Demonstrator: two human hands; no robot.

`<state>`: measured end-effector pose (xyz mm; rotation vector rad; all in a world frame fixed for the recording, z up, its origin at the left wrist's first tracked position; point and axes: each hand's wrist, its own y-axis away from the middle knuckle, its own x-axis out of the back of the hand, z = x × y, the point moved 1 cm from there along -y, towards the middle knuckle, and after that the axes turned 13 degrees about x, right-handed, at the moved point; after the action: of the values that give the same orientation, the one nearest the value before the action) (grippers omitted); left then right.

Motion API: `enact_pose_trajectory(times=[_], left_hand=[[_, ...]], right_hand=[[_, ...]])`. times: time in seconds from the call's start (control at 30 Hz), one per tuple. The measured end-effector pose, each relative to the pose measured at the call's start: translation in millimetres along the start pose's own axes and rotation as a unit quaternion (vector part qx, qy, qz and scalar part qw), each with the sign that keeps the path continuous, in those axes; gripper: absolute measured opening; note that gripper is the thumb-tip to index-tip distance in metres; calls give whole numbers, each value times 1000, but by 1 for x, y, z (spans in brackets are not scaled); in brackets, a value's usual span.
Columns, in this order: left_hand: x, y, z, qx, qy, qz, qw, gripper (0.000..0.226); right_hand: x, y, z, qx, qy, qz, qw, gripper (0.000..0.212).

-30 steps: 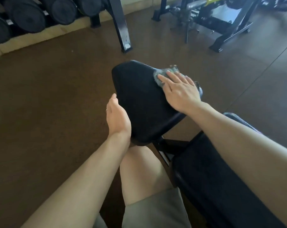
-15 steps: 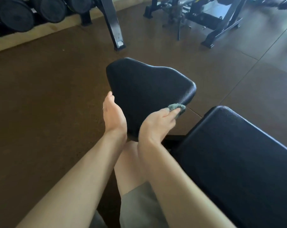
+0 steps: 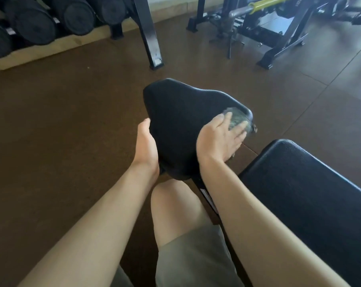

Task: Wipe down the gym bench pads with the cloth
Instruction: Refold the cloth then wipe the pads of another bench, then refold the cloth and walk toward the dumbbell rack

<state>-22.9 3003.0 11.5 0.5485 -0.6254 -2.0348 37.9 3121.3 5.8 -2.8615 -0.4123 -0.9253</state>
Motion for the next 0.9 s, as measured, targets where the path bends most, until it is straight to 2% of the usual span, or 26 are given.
enact_pose_trajectory(times=[0.07, 0.13, 0.17, 0.27, 0.37, 0.47, 0.53, 0.63, 0.67, 0.83, 0.9], left_hand=[[0, 6, 2, 2, 9, -33, 999, 47], [9, -2, 1, 8, 31, -55, 998, 53], [14, -6, 3, 16, 46, -67, 997, 58], [25, -9, 6, 49, 69, -101, 991, 64], [29, -13, 5, 39, 73, -112, 990, 65], [36, -14, 5, 36, 64, -110, 991, 66], [44, -19, 5, 43, 52, -114, 991, 68], [53, -25, 11, 49, 41, -133, 989, 76], [57, -28, 14, 48, 43, -119, 991, 77], [78, -26, 34, 25, 17, 26, 999, 73], [91, -19, 37, 35, 14, 67, 997, 69]], right_hand=[[-7, 34, 1, 164, 100, -42, 980, 57], [-10, 70, 4, 335, 162, -78, 925, 57], [-8, 83, 7, 388, 167, -99, 901, 55], [6, 89, 26, 492, 194, -173, 831, 48], [17, 76, 41, 592, 269, -226, 725, 42], [18, 62, 35, 663, 313, -267, 626, 40], [13, 52, 21, 689, 318, -288, 584, 35], [-4, 42, -5, 671, 307, -341, 583, 36], [-12, 39, -15, 665, 307, -348, 585, 38], [-45, 31, -53, 621, 338, -357, 610, 40], [-48, 33, -54, 626, 361, -343, 600, 37]])
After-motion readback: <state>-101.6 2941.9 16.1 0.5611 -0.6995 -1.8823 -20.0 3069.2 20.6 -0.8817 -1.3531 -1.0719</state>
